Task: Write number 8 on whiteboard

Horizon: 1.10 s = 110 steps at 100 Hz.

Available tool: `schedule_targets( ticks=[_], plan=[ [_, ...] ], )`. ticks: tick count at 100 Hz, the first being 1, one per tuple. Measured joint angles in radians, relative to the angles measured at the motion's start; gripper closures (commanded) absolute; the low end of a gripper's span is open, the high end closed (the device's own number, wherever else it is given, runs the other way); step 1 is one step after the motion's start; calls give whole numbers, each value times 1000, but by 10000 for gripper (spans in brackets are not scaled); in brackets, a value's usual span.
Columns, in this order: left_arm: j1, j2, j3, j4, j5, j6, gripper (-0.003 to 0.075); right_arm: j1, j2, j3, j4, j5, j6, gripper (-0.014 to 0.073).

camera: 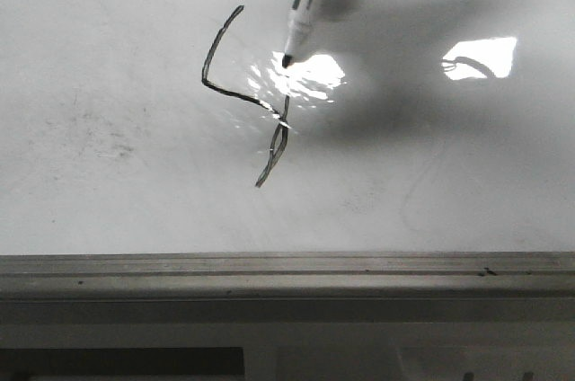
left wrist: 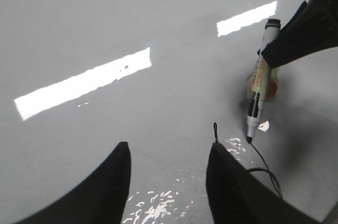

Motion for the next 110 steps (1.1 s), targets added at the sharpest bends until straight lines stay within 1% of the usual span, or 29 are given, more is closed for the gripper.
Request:
schedule_targets(
  ticks=[17,40,59,70,87,101,110],
  plan=[
    [0,0,0,0,0,0,417,-7,0,-41,-8,-3,-2,637],
    [0,0,0,0,2,0,417,-7,2,-45,-12,64,-9,637],
    [0,0,0,0,5,0,417,51,-35,-45,-16,84,-20,637],
    [-5,0,0,2,16,0,417,97,-53,-45,-17,109,-48,637],
    [-80,27,0,31,75,0,417,187,-48,-45,-26,117,-67,637],
    [-197,70,0,35,79,0,417,239,-28,-45,-45,113,-71,637],
    [-269,107,0,37,56,0,417,262,-17,-45,-54,102,-71,637]
  ],
)
